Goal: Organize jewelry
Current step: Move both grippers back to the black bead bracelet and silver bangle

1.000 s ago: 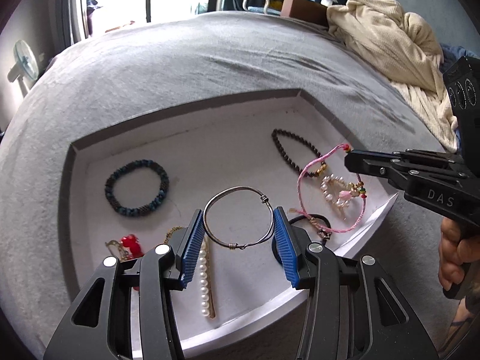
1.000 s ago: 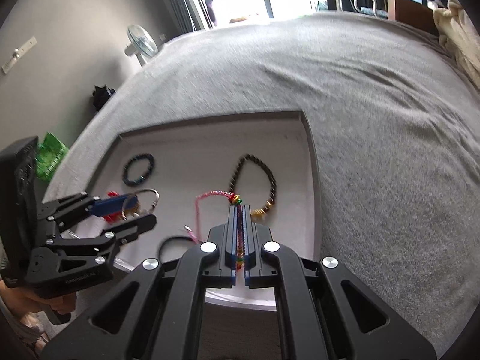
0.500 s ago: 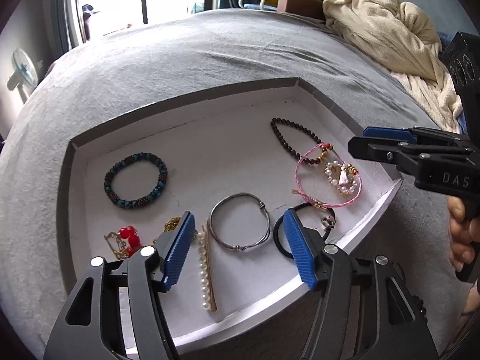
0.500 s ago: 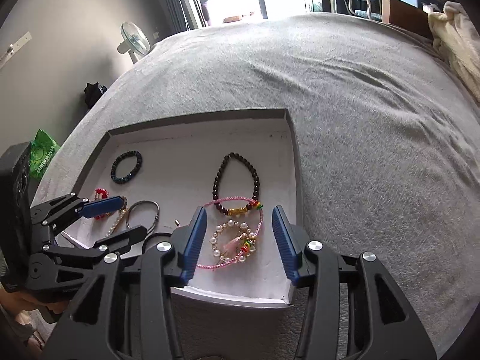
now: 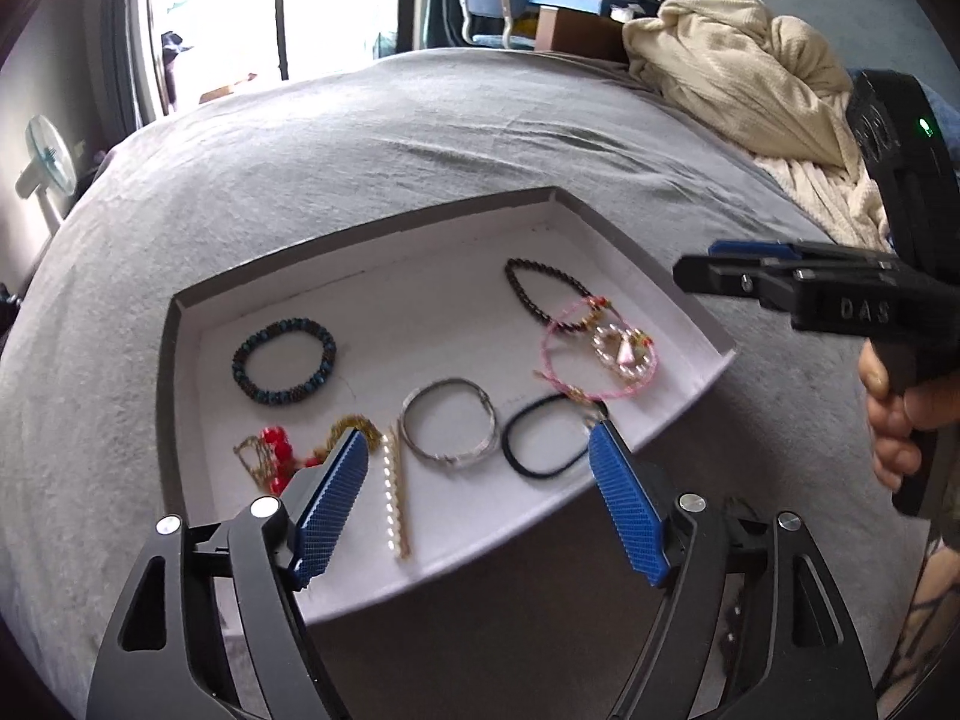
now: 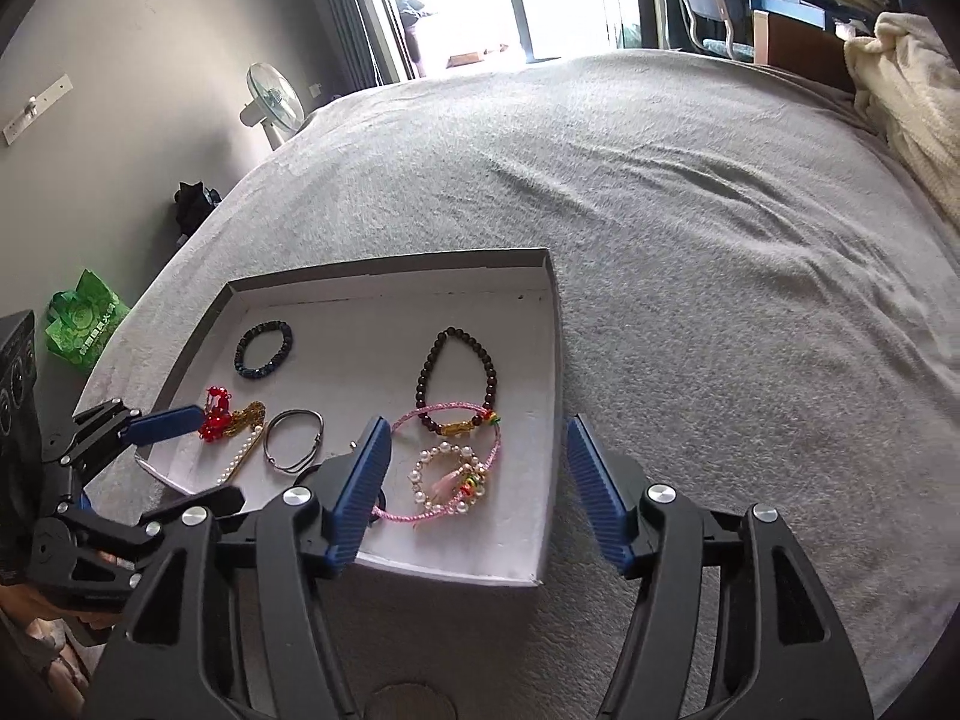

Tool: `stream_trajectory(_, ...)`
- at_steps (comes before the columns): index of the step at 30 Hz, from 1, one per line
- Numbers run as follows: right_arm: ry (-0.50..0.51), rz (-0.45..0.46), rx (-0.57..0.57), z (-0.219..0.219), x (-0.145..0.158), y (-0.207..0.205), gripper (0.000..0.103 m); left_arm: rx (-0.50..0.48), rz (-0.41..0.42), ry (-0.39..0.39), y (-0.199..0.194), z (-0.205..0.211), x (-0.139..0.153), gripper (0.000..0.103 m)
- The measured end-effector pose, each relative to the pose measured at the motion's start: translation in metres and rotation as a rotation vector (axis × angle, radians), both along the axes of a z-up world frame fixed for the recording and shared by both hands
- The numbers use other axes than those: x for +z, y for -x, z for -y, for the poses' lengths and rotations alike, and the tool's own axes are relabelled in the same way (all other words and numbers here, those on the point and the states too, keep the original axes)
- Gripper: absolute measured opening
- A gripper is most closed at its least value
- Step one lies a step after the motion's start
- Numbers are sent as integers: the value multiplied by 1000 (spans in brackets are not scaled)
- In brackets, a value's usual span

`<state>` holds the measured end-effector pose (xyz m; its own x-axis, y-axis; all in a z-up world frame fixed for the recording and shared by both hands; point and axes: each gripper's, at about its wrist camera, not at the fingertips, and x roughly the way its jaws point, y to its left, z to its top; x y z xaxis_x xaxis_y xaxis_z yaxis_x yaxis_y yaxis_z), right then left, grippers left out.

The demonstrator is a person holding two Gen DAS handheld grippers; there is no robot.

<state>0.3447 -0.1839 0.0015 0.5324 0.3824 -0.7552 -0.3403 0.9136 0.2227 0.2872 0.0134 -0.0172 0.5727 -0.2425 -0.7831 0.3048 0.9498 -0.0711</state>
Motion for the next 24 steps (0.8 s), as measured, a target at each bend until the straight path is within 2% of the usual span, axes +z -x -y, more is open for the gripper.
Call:
stream_trajectory(8,12,12,7,12,4,13,68,-9,-32,6,28,5,-7,78)
stream_trajectory(11,14,9,4,16,3,17,69,-21,4,-38,41,14,-4,79)
stream_trajectory(14,18,7,6,18,2,19,69,-35,4,1,50,19,2,79)
stream_trajectory(24,30,-6,34,17,-5,35,74,-63,31,-5,72,32,11,79)
